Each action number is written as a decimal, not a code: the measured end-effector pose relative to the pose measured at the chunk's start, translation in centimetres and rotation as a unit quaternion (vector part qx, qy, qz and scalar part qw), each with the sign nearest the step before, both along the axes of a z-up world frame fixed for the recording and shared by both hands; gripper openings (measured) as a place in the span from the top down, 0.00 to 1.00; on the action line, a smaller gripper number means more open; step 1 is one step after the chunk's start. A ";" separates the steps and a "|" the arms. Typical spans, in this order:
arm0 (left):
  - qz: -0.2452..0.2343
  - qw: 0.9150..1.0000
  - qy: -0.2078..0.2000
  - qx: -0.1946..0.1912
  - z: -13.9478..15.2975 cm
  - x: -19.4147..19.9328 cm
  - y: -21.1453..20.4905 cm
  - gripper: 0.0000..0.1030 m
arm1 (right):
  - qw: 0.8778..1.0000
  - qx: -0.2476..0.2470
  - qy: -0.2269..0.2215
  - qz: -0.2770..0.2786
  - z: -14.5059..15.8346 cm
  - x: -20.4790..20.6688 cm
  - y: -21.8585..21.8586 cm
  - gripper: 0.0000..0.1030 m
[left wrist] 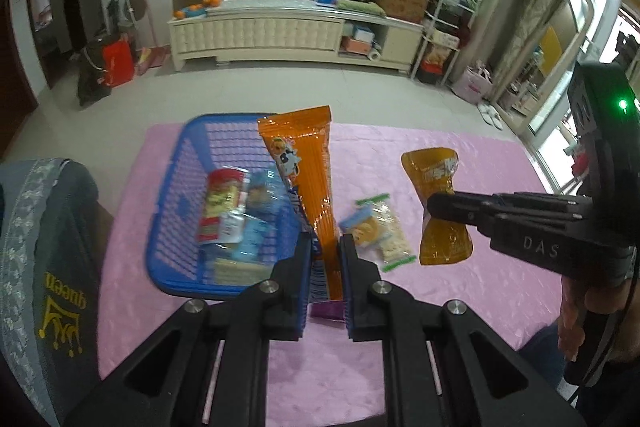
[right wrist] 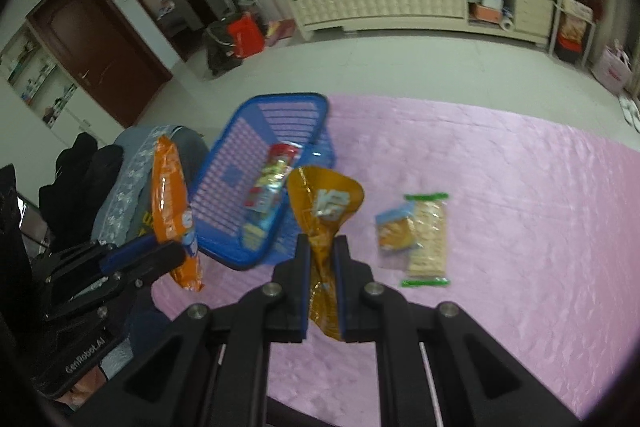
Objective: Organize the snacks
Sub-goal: 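Lift the sausage stick and sauce packet toward the blue basket with both tools, then open both tools to drop the sausage stick and sauce packet into the basket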
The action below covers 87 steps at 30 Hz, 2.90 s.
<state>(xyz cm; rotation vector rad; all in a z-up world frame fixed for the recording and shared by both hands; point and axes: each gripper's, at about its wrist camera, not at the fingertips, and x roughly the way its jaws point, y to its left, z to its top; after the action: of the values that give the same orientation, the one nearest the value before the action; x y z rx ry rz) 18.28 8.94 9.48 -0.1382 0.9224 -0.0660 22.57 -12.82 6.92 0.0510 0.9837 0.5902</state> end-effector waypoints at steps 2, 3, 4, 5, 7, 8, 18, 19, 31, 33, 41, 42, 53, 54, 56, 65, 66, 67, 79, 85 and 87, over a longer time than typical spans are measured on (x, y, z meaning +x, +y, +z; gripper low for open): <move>0.010 1.000 0.001 0.006 0.2 0.3 1.7 0.88 | 1.000 0.003 0.001 0.011 0.0 0.3 1.5 0.87; 0.013 1.000 0.001 0.011 0.3 0.3 2.1 0.88 | 1.000 0.002 0.001 0.017 -0.1 0.5 2.3 0.87; 0.018 1.000 0.001 0.014 0.3 0.4 2.7 0.88 | 1.000 0.001 0.002 0.023 -0.3 0.6 3.2 0.87; 0.022 1.000 0.002 0.015 0.2 0.4 3.2 0.88 | 0.999 -0.002 0.005 0.032 -0.6 0.9 4.3 0.87; 0.029 1.000 0.005 0.009 -0.2 0.5 4.6 0.88 | 0.999 -0.010 0.010 0.041 -1.3 1.3 5.8 0.87; 0.031 0.999 0.007 0.006 -0.6 0.6 5.2 0.88 | 0.999 -0.012 0.015 0.045 -1.7 1.7 6.6 0.87; 0.037 0.999 0.026 -0.016 -3.8 3.0 9.4 0.88 | 0.997 -0.044 0.049 0.050 -4.1 4.1 12.6 0.86; 0.037 0.999 0.028 -0.016 -4.1 3.2 9.7 0.88 | 0.996 -0.048 0.050 0.051 -4.3 4.4 13.1 0.86; 0.043 0.997 0.048 -0.034 -6.5 4.5 11.4 0.88 | 0.989 -0.126 0.062 0.054 -7.4 7.4 16.6 0.30; 0.047 0.997 0.052 -0.034 -6.6 4.3 11.5 0.88 | 0.989 -0.135 0.052 0.044 -7.5 7.1 16.2 0.28; 0.047 0.997 0.059 -0.026 -6.2 3.8 10.7 0.88 | 0.994 -0.095 0.056 0.004 -6.3 6.9 13.1 0.18; 0.046 0.997 0.058 -0.024 -6.1 3.9 10.8 0.88 | 0.994 -0.093 0.059 0.001 -6.3 6.8 13.0 0.18; 0.027 0.998 0.063 -0.010 -6.5 5.0 8.7 0.88 | 0.994 -0.090 0.056 -0.017 -6.2 6.2 9.1 0.18; 0.024 0.997 0.067 -0.010 -6.8 5.3 8.4 0.88 | 0.994 -0.090 0.055 -0.017 -6.2 6.2 8.9 0.18; 0.019 0.997 0.073 -0.012 -7.3 6.2 8.1 0.88 | 0.994 -0.088 0.056 -0.017 -6.3 6.3 8.6 0.18; -0.008 0.995 0.099 -0.023 -9.8 10.1 6.4 0.88 | 0.994 -0.096 0.052 -0.010 -7.6 7.2 8.1 0.18; -0.009 0.995 0.100 -0.024 -10.0 10.5 6.4 0.88 | 0.994 -0.096 0.055 -0.007 -7.8 7.5 8.1 0.18; -0.010 0.994 0.101 -0.025 -10.3 10.9 6.5 0.88 | 0.994 -0.094 0.058 -0.007 -8.1 7.7 8.0 0.18; -0.005 0.995 0.102 0.002 -11.2 13.1 6.7 0.46 | 0.994 -0.081 0.065 -0.022 -9.0 9.3 7.4 0.18; -0.010 0.995 0.093 0.028 -9.5 10.5 6.2 0.40 | 0.995 -0.073 0.057 -0.022 -7.8 8.3 7.0 0.18; -0.005 0.996 0.089 0.026 -8.5 9.4 6.2 0.40 | 0.996 -0.067 0.055 -0.023 -7.2 7.5 6.8 0.18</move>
<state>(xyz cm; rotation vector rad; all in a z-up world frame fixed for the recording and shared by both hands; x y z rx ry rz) 27.68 15.13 0.96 -0.0929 1.1021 -0.0390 30.09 -6.06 -0.32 -0.0141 1.1246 0.4823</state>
